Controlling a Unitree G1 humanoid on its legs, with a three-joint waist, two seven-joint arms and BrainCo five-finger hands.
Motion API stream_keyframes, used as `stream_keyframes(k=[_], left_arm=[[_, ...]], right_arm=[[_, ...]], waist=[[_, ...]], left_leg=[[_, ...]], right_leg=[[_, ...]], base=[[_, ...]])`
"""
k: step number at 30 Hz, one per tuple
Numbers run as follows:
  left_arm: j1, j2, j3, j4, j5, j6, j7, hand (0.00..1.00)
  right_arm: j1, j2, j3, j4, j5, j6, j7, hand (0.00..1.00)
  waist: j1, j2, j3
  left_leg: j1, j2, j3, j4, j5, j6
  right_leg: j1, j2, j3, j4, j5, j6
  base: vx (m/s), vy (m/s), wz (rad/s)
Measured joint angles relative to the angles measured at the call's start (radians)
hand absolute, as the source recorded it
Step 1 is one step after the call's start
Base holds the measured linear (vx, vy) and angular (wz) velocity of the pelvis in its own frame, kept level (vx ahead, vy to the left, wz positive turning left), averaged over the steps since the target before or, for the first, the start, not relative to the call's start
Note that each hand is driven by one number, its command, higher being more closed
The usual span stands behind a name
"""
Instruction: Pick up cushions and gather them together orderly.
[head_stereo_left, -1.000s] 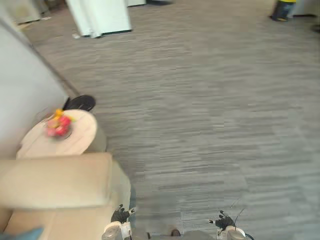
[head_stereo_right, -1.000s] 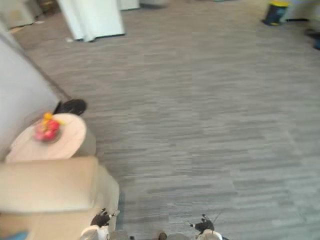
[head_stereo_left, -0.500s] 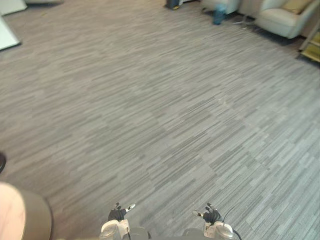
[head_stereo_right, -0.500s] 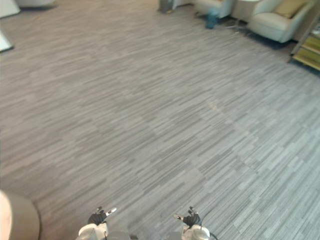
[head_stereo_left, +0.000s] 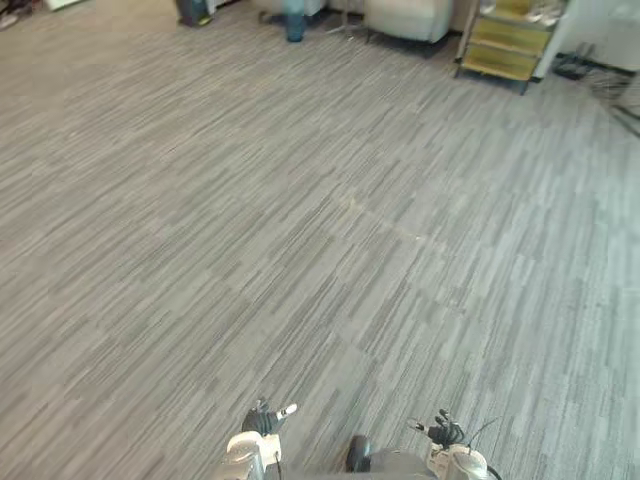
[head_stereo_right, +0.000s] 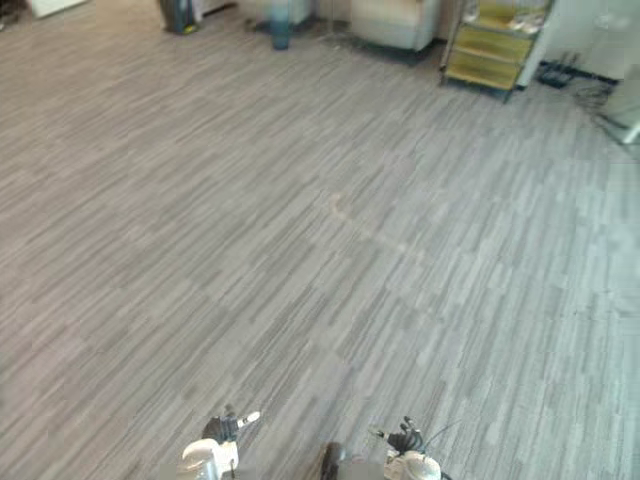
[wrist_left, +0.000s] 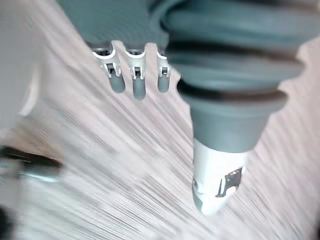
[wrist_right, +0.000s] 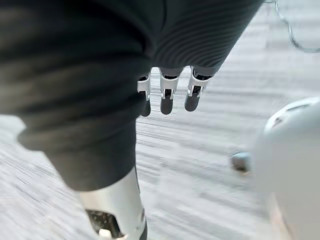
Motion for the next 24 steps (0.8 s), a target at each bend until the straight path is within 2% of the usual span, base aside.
stream_keyframes(k=[1,2,3,4,5,7,8,9,10,11,13,14,15,16,17,18,20,21,22,23,24], left_arm=[[0.002,0.000,-0.003,-0.017,-0.001,0.000,0.001,0.00],[0.004,0.000,-0.005,-0.023,-0.002,-0.001,0.002,0.00],[0.006,-0.001,-0.007,-0.032,-0.002,-0.003,0.003,0.00],[0.006,-0.008,-0.007,-0.037,-0.001,-0.004,0.004,0.00],[0.005,-0.009,-0.009,-0.037,-0.001,-0.004,0.006,0.00],[0.005,-0.010,-0.022,-0.036,-0.002,-0.003,0.006,0.00],[0.005,-0.002,-0.039,-0.035,-0.002,-0.003,0.006,0.00],[0.003,0.012,-0.043,-0.032,-0.001,0.001,0.005,0.00],[0.002,0.014,-0.043,-0.032,-0.001,0.001,0.005,0.00],[0.003,0.013,-0.034,-0.034,-0.002,0.002,0.006,0.00],[0.015,0.016,-0.034,-0.033,-0.002,0.003,0.006,0.00],[0.021,0.016,-0.038,-0.029,-0.003,0.005,0.006,0.00],[0.010,0.015,-0.048,-0.022,-0.004,0.009,0.007,0.00],[0.005,0.015,-0.057,-0.010,-0.003,0.018,0.007,0.00],[-0.003,0.014,-0.071,0.017,-0.002,0.023,0.005,0.00],[-0.002,0.016,-0.083,0.031,-0.001,0.024,0.004,0.00],[-0.002,0.021,-0.085,0.048,-0.002,0.025,0.006,0.00],[-0.003,0.021,-0.086,0.048,-0.002,0.024,0.006,0.00],[-0.011,0.023,-0.087,0.049,-0.001,0.024,0.006,0.00],[-0.012,0.031,-0.090,0.059,-0.001,0.024,0.006,0.00],[-0.012,0.030,-0.095,0.068,-0.001,0.024,0.006,0.00]], right_arm=[[0.001,0.009,-0.006,0.000,0.016,0.001,-0.003,0.00],[0.001,0.013,-0.010,0.000,0.019,0.003,-0.004,0.00],[0.000,0.016,-0.011,0.000,0.023,0.005,-0.007,0.00],[0.000,0.017,-0.011,0.000,0.024,0.006,-0.010,0.00],[0.001,0.017,-0.019,0.000,0.023,0.006,-0.012,0.00],[0.002,0.015,-0.045,0.008,0.023,0.006,-0.014,0.00],[0.008,0.014,-0.049,0.018,0.023,0.008,-0.019,0.00],[0.015,0.024,-0.049,0.018,0.022,0.007,-0.021,0.00],[0.024,0.026,-0.050,0.018,0.020,0.008,-0.021,0.00],[0.023,0.028,-0.049,0.016,0.013,0.008,-0.021,0.00],[0.025,0.032,-0.048,0.015,0.011,0.008,-0.017,0.00],[0.029,0.039,-0.048,0.012,0.010,0.007,-0.011,0.00],[0.034,0.037,-0.048,-0.011,0.009,0.005,-0.007,0.00],[0.039,0.034,-0.049,-0.032,0.009,0.003,-0.006,0.00],[0.045,0.027,-0.049,-0.046,0.007,0.004,-0.006,0.00],[0.044,0.021,-0.050,-0.045,0.007,0.004,-0.004,0.00],[0.039,0.019,-0.077,-0.044,0.008,-0.002,0.001,0.00],[0.036,0.018,-0.089,-0.042,0.007,-0.003,0.001,0.00],[0.030,0.013,-0.099,-0.028,0.008,-0.007,0.001,0.00],[0.017,0.010,-0.111,-0.008,0.010,-0.006,0.002,0.00],[0.018,0.006,-0.116,-0.002,0.010,-0.006,0.002,0.00]], waist=[[0.001,-0.003,0.001],[0.005,-0.003,0.000],[0.008,-0.003,0.000],[0.015,0.000,-0.002],[0.020,0.002,-0.003],[0.025,0.009,-0.013],[0.037,-0.006,-0.030],[0.033,-0.046,-0.052],[0.033,-0.054,-0.052],[0.043,-0.055,-0.052],[0.049,-0.055,-0.054],[0.043,-0.048,-0.051],[0.035,-0.039,-0.045],[0.025,-0.036,-0.043],[0.012,-0.031,-0.038],[0.006,-0.027,-0.037],[-0.012,-0.023,-0.035],[-0.015,-0.022,-0.036],[-0.017,-0.026,-0.033],[-0.018,-0.039,-0.026],[-0.023,-0.033,-0.022]], left_leg=[[-0.066,-0.006,0.024,-0.063,-0.043,0.019],[-0.085,-0.013,0.039,-0.137,-0.060,0.029],[-0.100,-0.035,0.041,-0.261,-0.071,0.033],[-0.109,-0.069,0.027,-0.467,-0.071,0.030],[-0.112,-0.106,-0.008,-0.641,-0.047,0.022],[-0.122,-0.144,-0.065,-0.806,0.033,0.013],[-0.110,-0.180,-0.091,-0.809,0.134,0.036],[-0.101,-0.209,-0.056,-0.804,0.112,0.063],[-0.098,-0.215,-0.037,-0.788,0.096,0.080],[-0.078,-0.214,0.019,-0.739,0.052,0.106],[0.012,-0.223,0.070,-0.757,0.012,0.123],[0.101,-0.230,0.081,-0.796,-0.019,0.129],[0.153,-0.231,0.076,-0.817,-0.047,0.127],[0.189,-0.231,0.066,-0.827,-0.070,0.123],[0.271,-0.228,0.062,-0.866,-0.082,0.133],[0.315,-0.217,0.062,-0.897,-0.082,0.133],[0.377,-0.182,0.050,-0.950,-0.090,0.126],[0.382,-0.172,0.046,-0.958,-0.100,0.115],[0.395,-0.156,0.032,-0.968,-0.138,0.068],[0.411,-0.159,0.023,-0.966,-0.162,0.058],[0.416,-0.154,0.007,-0.966,-0.170,0.059]], right_leg=[[0.044,0.003,0.052,-0.028,-0.009,0.018],[0.066,0.003,0.084,-0.042,-0.016,0.030],[0.086,0.001,0.116,-0.056,-0.027,0.048],[0.108,-0.003,0.162,-0.073,-0.040,0.064],[0.123,-0.008,0.194,-0.086,-0.051,0.067],[0.139,-0.010,0.228,-0.093,-0.073,0.077],[0.166,-0.038,0.277,-0.093,-0.099,0.101],[0.164,-0.082,0.293,-0.084,-0.109,0.118],[0.161,-0.094,0.305,-0.069,-0.106,0.124],[0.146,-0.112,0.345,0.006,-0.089,0.152],[0.095,-0.117,0.353,0.218,-0.078,0.200],[-0.020,-0.119,0.330,0.524,-0.001,0.330],[-0.091,-0.125,0.303,0.676,0.008,0.349],[-0.128,-0.131,0.275,0.755,-0.012,0.323],[-0.194,-0.148,0.197,0.802,-0.067,0.260],[-0.212,-0.151,0.148,0.762,-0.094,0.224],[-0.267,-0.155,0.034,0.567,-0.120,0.190],[-0.283,-0.148,0.027,0.499,-0.112,0.187],[-0.323,-0.126,0.053,0.304,-0.045,0.189],[-0.337,-0.117,0.111,0.159,0.077,0.187],[-0.328,-0.110,0.121,0.145,0.135,0.184]], base=[[0.29,-0.015,-0.91],[0.29,0.007,-1.09],[0.33,0.061,-1.07],[0.39,0.113,-1.09],[0.41,0.139,-0.92],[0.45,0.191,-0.70],[0.71,0.268,-0.66],[0.75,0.268,-0.56],[0.63,0.205,-0.52],[0.57,0.236,-0.80],[0.49,0.225,-0.86],[0.43,0.172,-0.53],[0.42,0.144,-0.29],[0.49,0.095,0.16],[0.41,0.036,0.23],[0.45,0.009,0.24],[0.37,-0.062,0.26],[0.42,-0.147,0.31],[0.47,-0.221,0.22],[0.49,-0.243,0.23],[0.50,-0.246,0.26]])
